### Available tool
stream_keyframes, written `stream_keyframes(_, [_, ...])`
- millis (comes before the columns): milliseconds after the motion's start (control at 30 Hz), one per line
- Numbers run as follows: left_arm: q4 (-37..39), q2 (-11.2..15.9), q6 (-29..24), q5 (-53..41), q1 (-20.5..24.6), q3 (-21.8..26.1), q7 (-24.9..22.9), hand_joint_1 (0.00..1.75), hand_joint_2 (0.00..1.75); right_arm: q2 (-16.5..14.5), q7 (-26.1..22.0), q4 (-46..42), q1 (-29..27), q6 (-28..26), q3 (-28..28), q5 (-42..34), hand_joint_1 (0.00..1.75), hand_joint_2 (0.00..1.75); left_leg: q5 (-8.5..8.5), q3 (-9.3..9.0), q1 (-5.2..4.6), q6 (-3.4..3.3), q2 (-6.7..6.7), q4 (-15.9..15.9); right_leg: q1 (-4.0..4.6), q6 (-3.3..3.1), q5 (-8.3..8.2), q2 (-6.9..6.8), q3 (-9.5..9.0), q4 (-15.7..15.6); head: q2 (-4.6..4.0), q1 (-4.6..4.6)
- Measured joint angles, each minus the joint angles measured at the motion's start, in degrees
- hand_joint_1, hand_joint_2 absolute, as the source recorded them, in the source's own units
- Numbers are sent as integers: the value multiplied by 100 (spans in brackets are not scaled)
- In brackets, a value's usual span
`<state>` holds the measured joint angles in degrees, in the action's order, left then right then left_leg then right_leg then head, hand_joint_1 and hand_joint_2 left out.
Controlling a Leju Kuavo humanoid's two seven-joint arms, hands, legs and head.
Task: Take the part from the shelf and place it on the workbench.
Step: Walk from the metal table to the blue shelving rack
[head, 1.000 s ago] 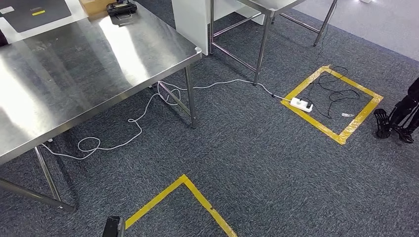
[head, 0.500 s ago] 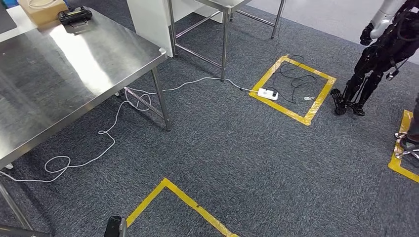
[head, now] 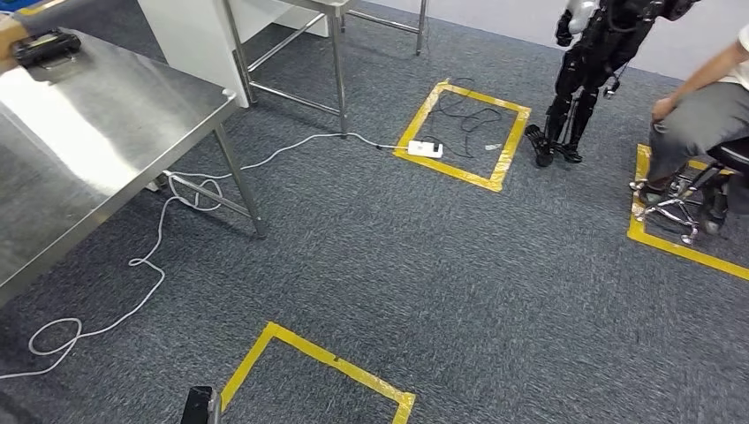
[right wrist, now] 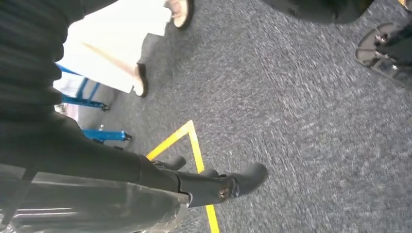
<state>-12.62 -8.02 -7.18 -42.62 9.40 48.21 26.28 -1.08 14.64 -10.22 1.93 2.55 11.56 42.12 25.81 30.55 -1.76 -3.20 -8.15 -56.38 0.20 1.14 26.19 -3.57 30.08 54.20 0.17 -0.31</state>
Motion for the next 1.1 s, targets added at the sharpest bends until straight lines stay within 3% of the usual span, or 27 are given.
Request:
stream_keyframes(33, [1,-1,1,3,8,-1,-2,0,0,-6,3,1,-9,3,1,3,0,175,13,5,17,31,-12,-23,-43,-35,-31,73,-10,-21,0,3])
stream_keyframes(67, [1,-2,1,5,9,-1,-1,0,0,-9,8,1,-17,5,2,4,0,175,77,33,39,70,86,-101,-77,-74,-69,143,-20,-41,0,-2])
stream_keyframes(100, [1,0,2,6,4,-1,-1,0,0,-14,14,2,-20,8,3,5,0,175,217,102,68,113,262,-286,-115,-113,-113,207,-25,-59,0,-6])
stream_keyframes(167, [3,10,23,6,-30,0,-38,0,0,-19,24,2,-14,9,4,6,0,175,670,370,144,201,675,-991,-144,-153,-177,350,2,-65,0,-17])
stream_keyframes(233, [11,16,84,-5,-56,0,-228,0,0,-22,29,2,-12,10,8,7,0,175,969,630,211,265,810,-1671,-146,-143,-208,512,49,-46,0,-17])
stream_keyframes(267, [16,19,142,-26,-60,-2,-420,0,0,-24,36,2,-17,10,11,10,0,175,951,650,242,290,821,-1750,-152,-133,-216,596,67,-28,0,-17])
stream_keyframes(300, [19,22,222,-61,-61,-8,-669,0,0,-24,45,2,-22,12,18,15,0,175,823,565,275,313,831,-1604,-160,-124,-220,681,81,-4,0,-17])
stream_keyframes(333, [22,28,322,-105,-63,-20,-949,0,0,-25,56,2,-25,18,26,21,0,175,611,382,320,339,889,-1247,-171,-113,-219,770,95,31,0,-17])
stream_keyframes(400, [40,38,515,-204,-78,-58,-1443,0,0,-22,70,2,-11,35,41,34,0,175,314,35,403,388,1211,-524,-170,-59,-216,933,160,123,0,-15])
stream_keyframes(467, [58,46,639,-282,-91,-111,-1751,0,0,-18,79,2,10,47,51,39,0,175,258,-47,406,379,1414,-270,-150,49,-244,1065,273,175,0,-8])
stream_keyframes(533, [63,47,707,-318,-96,-157,-1900,0,0,-16,85,3,-1,53,64,40,0,175,199,-4,347,274,1277,-249,-145,179,-312,1188,382,159,0,-3])
stream_keyframes(600, [64,44,728,-326,-96,-184,-1939,0,0,-17,89,7,-22,60,84,41,0,175,104,25,308,129,1105,-177,-141,219,-253,989,543,315,0,8])
stream_keyframes(667, [64,49,733,-332,-102,-203,-1955,0,0,-25,91,9,-12,63,95,41,0,175,43,73,264,29,906,-135,-137,158,71,589,884,959,0,33])
stream_keyframes(733, [64,58,733,-337,-117,-222,-1964,0,0,-33,92,8,1,64,99,41,0,175,11,137,209,-10,694,-135,-141,140,409,433,1225,1749,0,50])
stream_keyframes(767, [64,62,734,-337,-119,-232,-1967,0,0,-33,92,8,-1,64,103,41,0,175,-5,164,187,-18,603,-136,-143,158,477,418,1273,1934,0,49])
stream_keyframes(800, [64,63,740,-347,-119,-240,-1982,0,0,-33,93,8,-7,64,110,41,0,175,-21,189,171,-17,517,-137,-142,189,462,404,1178,1874,0,50])
stream_keyframes(833, [66,63,755,-379,-119,-255,-2021,0,0,-32,94,8,-11,64,119,42,0,175,-35,208,159,-10,438,-138,-140,224,381,359,936,1557,0,50])
stream_keyframes(900, [69,63,809,-521,-120,-322,-2163,0,0,-29,97,8,3,65,134,51,0,175,-53,215,128,23,292,-146,-114,238,199,65,305,642,0,48])
stream_keyframes(933, [73,63,844,-618,-124,-379,-2242,0,0,-29,98,7,23,66,138,61,0,175,-55,205,113,47,226,-149,-84,213,139,-72,104,325,0,43])
stream_keyframes(967, [75,63,878,-713,-124,-438,-2308,0,0,-31,98,7,36,70,140,73,0,175,-53,189,102,74,162,-153,-55,173,111,-157,20,172,0,37])
stream_keyframes(1033, [80,52,940,-876,-121,-569,-2391,0,0,-31,102,6,43,90,148,92,0,175,-50,162,104,135,34,-156,-32,89,56,-60,43,136,0,26])
stream_keyframes(1067, [81,46,960,-945,-116,-632,-2416,0,0,-34,105,6,33,102,153,97,0,175,-28,168,121,173,75,-189,-74,51,24,13,33,120,0,21])
stream_keyframes(1100, [81,44,981,-1011,-115,-693,-2434,0,0,-36,113,6,28,110,160,99,0,175,45,200,145,212,211,-281,-114,10,-12,82,26,105,0,18])
